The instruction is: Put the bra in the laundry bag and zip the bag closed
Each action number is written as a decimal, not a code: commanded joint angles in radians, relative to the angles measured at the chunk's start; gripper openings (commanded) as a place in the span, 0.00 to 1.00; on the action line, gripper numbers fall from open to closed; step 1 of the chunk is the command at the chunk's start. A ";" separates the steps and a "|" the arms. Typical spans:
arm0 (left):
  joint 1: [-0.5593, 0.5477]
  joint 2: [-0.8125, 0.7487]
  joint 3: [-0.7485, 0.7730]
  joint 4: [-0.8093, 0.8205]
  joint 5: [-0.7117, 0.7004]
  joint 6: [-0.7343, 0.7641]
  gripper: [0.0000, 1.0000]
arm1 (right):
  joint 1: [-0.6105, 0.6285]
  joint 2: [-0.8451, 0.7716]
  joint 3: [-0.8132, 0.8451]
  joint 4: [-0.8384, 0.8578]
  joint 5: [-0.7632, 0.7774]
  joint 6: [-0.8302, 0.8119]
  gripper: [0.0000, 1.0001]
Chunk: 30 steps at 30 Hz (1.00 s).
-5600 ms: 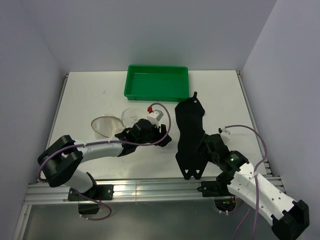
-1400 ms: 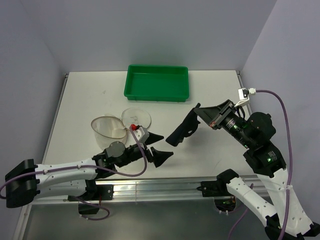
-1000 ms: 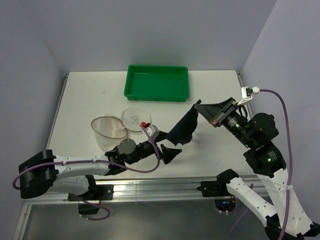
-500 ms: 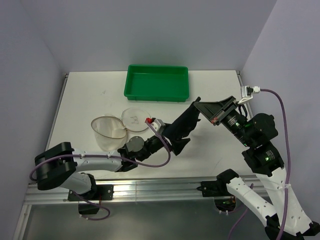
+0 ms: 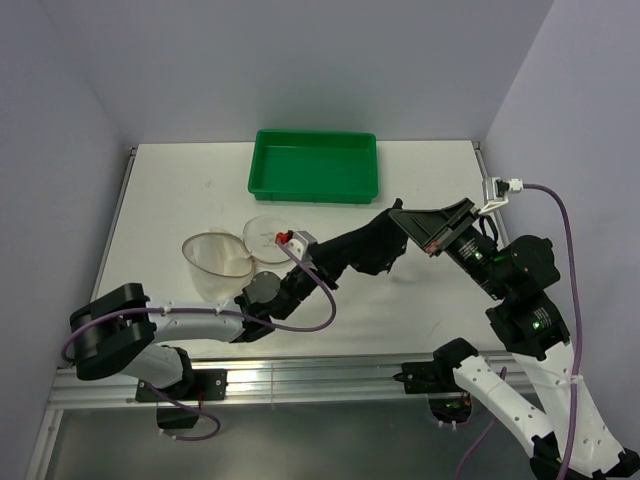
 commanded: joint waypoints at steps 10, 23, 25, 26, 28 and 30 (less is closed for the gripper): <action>0.050 -0.300 -0.009 -0.139 -0.030 0.122 0.00 | -0.020 -0.074 0.008 -0.048 -0.148 -0.168 0.00; 0.085 -0.420 0.077 -0.391 0.114 0.092 0.00 | -0.020 -0.147 -0.072 -0.420 -0.061 -0.471 0.82; 0.087 -0.421 0.116 -0.443 0.146 0.084 0.00 | -0.019 -0.166 -0.065 -0.383 -0.009 -0.509 0.86; 0.088 -0.421 0.128 -0.464 0.161 0.083 0.00 | -0.020 -0.170 -0.068 -0.354 -0.016 -0.520 0.87; 0.088 -0.429 0.154 -0.507 0.203 0.069 0.00 | -0.020 -0.177 -0.094 -0.238 -0.047 -0.547 0.91; 0.094 -0.440 0.172 -0.536 0.262 0.056 0.00 | -0.020 -0.164 -0.119 -0.115 -0.119 -0.584 0.94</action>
